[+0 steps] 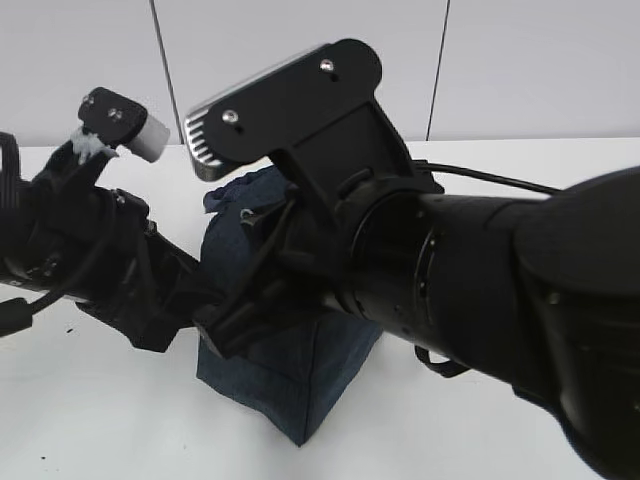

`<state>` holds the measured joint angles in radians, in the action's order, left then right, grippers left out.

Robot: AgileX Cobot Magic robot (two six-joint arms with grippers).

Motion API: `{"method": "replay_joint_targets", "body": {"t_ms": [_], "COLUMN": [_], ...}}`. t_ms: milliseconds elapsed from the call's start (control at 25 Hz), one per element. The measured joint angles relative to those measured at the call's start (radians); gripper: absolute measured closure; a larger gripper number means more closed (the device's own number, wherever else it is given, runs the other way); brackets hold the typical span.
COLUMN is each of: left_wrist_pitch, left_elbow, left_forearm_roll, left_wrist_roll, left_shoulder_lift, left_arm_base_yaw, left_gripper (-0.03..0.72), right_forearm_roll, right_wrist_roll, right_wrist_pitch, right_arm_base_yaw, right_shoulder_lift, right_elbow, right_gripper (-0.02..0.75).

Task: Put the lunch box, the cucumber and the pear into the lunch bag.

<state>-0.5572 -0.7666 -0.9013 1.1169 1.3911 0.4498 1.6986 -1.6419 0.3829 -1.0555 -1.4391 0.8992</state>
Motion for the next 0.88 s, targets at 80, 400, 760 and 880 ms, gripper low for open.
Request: {"method": "replay_joint_targets", "body": {"t_ms": [80, 400, 760, 880], "left_wrist_pitch": [-0.001, -0.013, -0.041, -0.061], "left_elbow": [0.0, 0.0, 0.0, 0.0], "left_forearm_roll": [-0.005, -0.027, -0.029, 0.008], "left_wrist_roll": [0.021, 0.051, 0.05, 0.019], "left_shoulder_lift": [0.007, 0.013, 0.013, 0.013], "left_arm_base_yaw": [0.0, 0.0, 0.0, 0.0], "left_gripper": [0.499, 0.694, 0.697, 0.697], "right_forearm_roll": [0.0, 0.005, 0.087, 0.13], "right_wrist_roll": [-0.001, -0.002, -0.043, -0.091], "right_wrist_pitch": [-0.004, 0.054, -0.011, -0.094], "right_arm_base_yaw": [0.0, 0.007, 0.192, 0.313], "right_shoulder_lift": [0.0, -0.002, -0.002, -0.025], "right_elbow": [0.0, 0.026, 0.093, 0.108], "right_gripper": [0.733, 0.732, 0.732, 0.732]}}
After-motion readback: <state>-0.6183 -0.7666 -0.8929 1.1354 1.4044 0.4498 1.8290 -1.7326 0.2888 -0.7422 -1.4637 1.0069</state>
